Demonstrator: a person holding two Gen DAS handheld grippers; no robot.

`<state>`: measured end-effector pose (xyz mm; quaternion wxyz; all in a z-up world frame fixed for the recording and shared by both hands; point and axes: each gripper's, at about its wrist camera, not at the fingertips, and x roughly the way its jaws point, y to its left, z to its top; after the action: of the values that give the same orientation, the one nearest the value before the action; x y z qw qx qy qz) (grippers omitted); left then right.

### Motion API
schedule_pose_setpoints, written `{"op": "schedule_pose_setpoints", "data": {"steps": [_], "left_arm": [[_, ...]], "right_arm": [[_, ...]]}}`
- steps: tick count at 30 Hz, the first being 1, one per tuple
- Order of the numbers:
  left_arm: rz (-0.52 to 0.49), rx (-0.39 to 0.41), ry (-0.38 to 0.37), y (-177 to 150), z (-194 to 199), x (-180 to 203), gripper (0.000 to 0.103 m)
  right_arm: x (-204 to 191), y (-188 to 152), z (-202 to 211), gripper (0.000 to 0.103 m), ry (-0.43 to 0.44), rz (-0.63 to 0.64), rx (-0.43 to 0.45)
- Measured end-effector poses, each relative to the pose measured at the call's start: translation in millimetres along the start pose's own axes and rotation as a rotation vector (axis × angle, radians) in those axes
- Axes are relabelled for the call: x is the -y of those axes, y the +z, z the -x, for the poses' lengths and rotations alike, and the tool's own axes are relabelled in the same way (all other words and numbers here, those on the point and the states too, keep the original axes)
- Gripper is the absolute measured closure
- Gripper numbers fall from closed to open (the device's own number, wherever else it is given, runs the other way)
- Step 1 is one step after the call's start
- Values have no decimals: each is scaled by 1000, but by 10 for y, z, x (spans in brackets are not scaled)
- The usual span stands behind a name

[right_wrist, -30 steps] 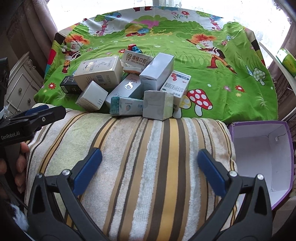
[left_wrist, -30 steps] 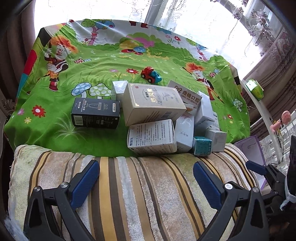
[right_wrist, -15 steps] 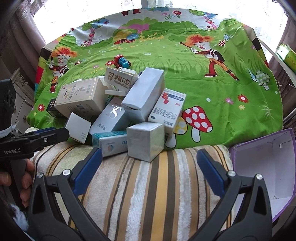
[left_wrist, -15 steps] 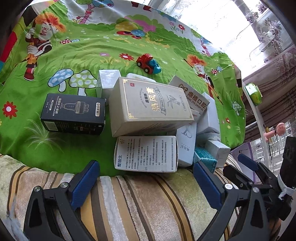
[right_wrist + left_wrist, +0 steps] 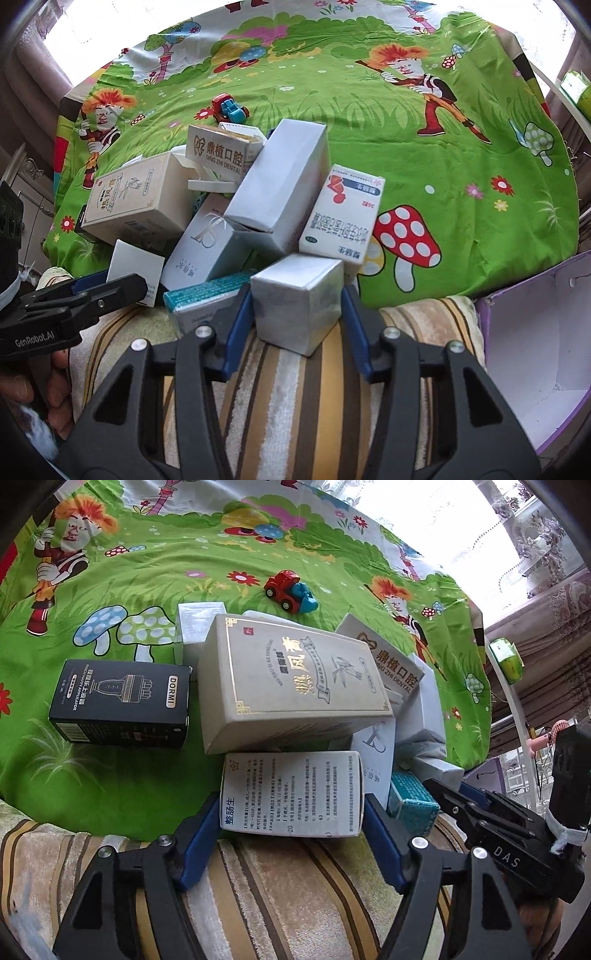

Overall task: Organize rigid objects
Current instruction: 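Grasp the white printed box with the left gripper while the right gripper grasps the small white cube box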

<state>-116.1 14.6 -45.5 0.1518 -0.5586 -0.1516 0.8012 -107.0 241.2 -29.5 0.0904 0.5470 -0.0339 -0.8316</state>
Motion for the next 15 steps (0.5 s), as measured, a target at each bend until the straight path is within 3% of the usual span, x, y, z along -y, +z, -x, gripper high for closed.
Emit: {"op": "schedule_pose_setpoints", "data": {"steps": [15], "left_arm": [[-37,173,-68,-208,478,297,30]], "right_arm": [[226,-315,506,64,100,-39,130]]}}
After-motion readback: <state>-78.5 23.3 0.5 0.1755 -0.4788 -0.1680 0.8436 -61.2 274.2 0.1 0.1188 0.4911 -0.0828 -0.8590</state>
